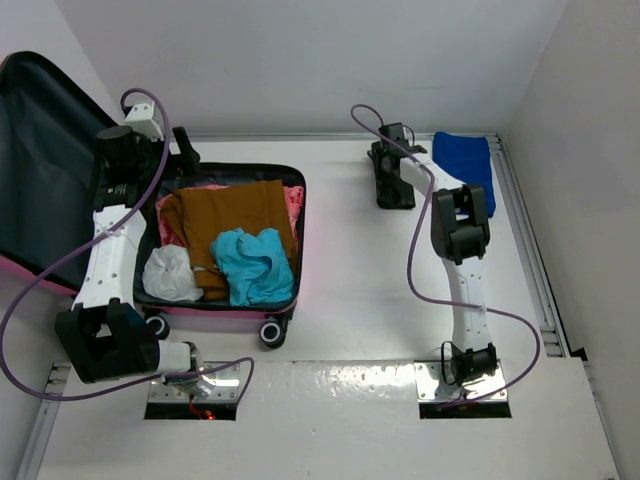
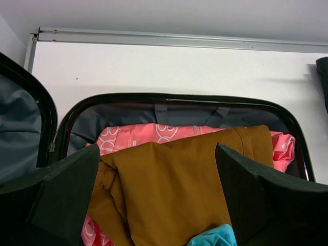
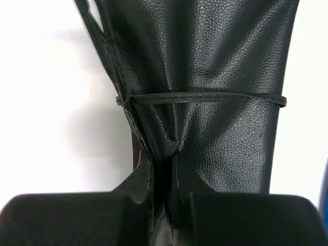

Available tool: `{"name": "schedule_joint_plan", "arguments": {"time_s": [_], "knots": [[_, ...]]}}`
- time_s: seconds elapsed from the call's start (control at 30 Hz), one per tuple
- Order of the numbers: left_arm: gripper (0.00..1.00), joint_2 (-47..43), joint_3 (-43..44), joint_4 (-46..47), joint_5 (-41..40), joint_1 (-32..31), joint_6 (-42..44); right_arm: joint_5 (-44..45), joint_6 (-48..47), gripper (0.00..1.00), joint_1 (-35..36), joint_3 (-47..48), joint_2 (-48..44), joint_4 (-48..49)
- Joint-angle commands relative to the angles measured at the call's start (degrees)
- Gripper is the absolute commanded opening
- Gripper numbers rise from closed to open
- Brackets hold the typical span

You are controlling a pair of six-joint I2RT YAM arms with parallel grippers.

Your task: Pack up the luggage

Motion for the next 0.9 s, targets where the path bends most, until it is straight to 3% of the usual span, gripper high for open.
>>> {"name": "schedule_joint_plan", "arguments": {"time_s": [0.0,0.23,0.43,0.5,0.57,0.63,0.87], "knots": [[0.99,-0.1,1.9,0.6,-0.3,-0.1,-0.3,-3.5,0.1,0.0,0.4,-3.0,-0.5,-6.3],[0.99,-1.2,1.3,0.6,-0.3,-0.1,-0.3,-17.7,-0.5,0.0,3.2,-0.8,-17.3,-6.4],[0.99,-2.4,0.1,0.1,-0.3,-0.1,-0.3,-25.8,-1.2,0.0,14.9,-2.7,-30.3,-3.1],[0.99,-2.4,0.1,0.1,-0.9,-0.1,-0.3,-28.5,-7.1,0.0,18.9,-7.3,-32.3,-0.7],[0.99,-2.9,0.1,0.1,-0.9,0.5,-1.0,-29.2,-12.0,0.0,23.2,-15.2,-36.2,7.7],[0.99,-3.6,0.1,0.6,-0.9,1.9,-3.4,-29.1,-22.3,0.0,28.1,-18.0,-36.8,12.8],[0.99,-7.3,-0.9,5.4,4.7,7.2,-11.1,-29.4,-42.8,0.0,33.4,-15.2,-24.9,24.7]]}}
